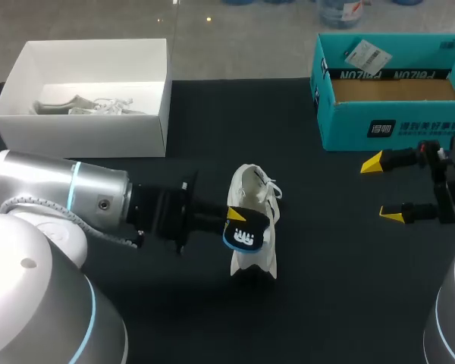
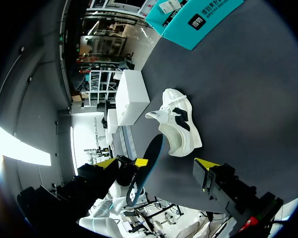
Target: Take the shoe out of the shoebox, open the shoe tongue, remove and reinsert the insole, then place the shoe into the shoebox
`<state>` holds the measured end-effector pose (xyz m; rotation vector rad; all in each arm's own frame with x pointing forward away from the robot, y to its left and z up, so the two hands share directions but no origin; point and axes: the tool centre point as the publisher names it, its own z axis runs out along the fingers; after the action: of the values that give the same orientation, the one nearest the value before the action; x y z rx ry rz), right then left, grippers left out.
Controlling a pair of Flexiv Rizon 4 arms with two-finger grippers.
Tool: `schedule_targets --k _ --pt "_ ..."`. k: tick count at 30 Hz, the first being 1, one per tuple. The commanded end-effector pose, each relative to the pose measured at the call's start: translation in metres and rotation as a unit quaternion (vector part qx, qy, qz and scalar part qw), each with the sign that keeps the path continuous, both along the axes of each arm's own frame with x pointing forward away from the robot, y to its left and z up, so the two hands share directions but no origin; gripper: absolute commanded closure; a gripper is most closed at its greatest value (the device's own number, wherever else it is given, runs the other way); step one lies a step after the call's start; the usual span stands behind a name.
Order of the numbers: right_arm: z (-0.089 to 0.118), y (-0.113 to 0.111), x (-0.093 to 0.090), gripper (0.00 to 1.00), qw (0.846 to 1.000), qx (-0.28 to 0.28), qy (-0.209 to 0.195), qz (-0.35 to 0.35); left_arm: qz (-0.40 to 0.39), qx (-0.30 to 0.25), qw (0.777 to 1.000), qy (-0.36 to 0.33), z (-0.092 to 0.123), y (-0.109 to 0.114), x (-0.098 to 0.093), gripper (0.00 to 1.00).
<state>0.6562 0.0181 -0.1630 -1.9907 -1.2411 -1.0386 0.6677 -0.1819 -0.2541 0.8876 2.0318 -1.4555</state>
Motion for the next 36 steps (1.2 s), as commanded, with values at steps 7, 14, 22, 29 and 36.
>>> schedule_targets --k 7,14,22,29,36 --pt "0.002 -0.001 -0.010 0.00 1.000 -0.002 -0.002 -0.006 0.007 0.022 1.000 0.019 -0.027 -0.004 0.017 1.00" --pt "0.002 -0.001 -0.010 0.00 1.000 -0.002 -0.002 -0.006 0.010 0.030 0.999 0.022 -0.019 -0.002 0.015 1.00" --pt "0.002 -0.001 -0.010 0.00 1.000 -0.002 -0.002 -0.006 0.008 0.017 0.999 0.026 0.007 0.000 0.009 1.00" --pt "0.002 -0.001 -0.010 0.00 1.000 -0.002 -0.002 -0.006 0.010 0.016 0.999 0.038 0.002 -0.004 0.004 1.00" --pt "0.002 -0.001 -0.010 0.00 1.000 -0.002 -0.002 -0.006 0.013 0.031 0.999 0.042 -0.021 -0.007 0.009 1.00"
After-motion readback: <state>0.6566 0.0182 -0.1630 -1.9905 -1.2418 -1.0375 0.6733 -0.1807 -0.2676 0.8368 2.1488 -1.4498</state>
